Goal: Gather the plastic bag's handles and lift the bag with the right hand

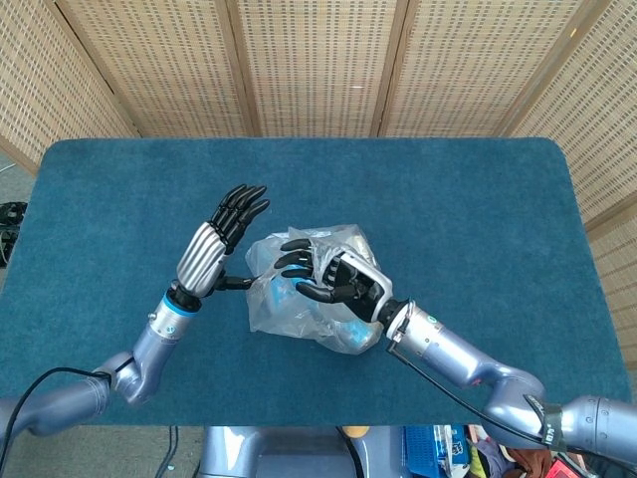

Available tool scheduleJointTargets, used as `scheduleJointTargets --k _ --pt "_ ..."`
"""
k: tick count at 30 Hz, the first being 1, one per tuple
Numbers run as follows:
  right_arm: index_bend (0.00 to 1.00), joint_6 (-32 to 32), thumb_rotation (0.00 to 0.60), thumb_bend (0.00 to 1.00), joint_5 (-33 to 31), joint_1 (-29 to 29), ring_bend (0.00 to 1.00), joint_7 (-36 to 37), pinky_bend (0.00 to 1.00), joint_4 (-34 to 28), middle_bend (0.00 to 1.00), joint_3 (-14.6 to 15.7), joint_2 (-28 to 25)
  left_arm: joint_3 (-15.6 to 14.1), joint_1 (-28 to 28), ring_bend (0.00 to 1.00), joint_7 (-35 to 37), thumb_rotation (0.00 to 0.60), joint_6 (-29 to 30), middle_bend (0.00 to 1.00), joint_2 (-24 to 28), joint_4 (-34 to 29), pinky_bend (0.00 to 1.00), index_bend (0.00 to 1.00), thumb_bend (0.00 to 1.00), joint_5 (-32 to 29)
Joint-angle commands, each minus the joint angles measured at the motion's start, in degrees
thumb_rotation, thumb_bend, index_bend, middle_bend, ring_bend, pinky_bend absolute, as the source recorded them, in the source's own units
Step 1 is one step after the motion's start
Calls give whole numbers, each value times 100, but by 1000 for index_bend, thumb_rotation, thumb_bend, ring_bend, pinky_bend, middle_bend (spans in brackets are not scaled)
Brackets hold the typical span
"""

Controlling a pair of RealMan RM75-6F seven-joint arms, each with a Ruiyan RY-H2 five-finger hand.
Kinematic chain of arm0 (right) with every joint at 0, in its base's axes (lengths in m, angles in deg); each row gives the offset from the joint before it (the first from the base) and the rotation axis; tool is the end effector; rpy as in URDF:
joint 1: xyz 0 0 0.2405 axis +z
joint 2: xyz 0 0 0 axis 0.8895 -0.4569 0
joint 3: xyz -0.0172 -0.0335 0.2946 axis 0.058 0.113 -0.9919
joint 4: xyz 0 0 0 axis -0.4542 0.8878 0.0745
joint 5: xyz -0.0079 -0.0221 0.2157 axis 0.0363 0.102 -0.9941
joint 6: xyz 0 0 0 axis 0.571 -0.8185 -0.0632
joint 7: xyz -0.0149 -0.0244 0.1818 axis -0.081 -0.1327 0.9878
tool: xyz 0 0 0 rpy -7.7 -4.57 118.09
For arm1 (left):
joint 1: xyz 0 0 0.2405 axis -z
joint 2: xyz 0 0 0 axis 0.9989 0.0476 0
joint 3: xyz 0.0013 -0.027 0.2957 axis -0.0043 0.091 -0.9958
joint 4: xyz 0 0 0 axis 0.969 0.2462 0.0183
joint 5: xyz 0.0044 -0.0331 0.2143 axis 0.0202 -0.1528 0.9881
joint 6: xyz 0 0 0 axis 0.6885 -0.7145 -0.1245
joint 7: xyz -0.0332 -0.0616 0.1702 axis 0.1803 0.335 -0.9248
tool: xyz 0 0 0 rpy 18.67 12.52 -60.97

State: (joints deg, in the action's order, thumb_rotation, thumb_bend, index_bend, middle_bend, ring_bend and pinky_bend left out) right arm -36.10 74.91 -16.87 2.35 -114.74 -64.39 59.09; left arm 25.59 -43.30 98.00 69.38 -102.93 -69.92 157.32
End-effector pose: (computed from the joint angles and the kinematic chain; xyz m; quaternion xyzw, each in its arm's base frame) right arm -0.0130 -0.3743 0.0681 -0.2748 0.8287 -0.4511 0.1849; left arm -0.0884 0.4052 0.0224 -0.5985 -0.2754 -0.7150 0.2341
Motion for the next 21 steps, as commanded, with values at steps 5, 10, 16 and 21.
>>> scheduleJointTargets --k 5,10,16,21 --pt "269 58 600 355 -60 -46 153 -95 151 16 343 -24 59 201 128 0 -137 600 -446 0 121 -641 0 0 314 -451" --pt "269 96 600 357 -78 -88 154 -148 151 51 343 -42 108 282 174 0 -183 600 -616 0 204 -898 0 0 546 -628" --pt "269 150 600 358 -70 -140 155 -179 151 63 342 -100 129 281 221 0 -367 600 -732 0 396 -1080 0 0 704 -625" --pt "269 201 600 358 -54 -202 155 -192 151 74 343 -140 135 326 238 0 -496 600 -754 0 612 -1309 0 0 813 -619"
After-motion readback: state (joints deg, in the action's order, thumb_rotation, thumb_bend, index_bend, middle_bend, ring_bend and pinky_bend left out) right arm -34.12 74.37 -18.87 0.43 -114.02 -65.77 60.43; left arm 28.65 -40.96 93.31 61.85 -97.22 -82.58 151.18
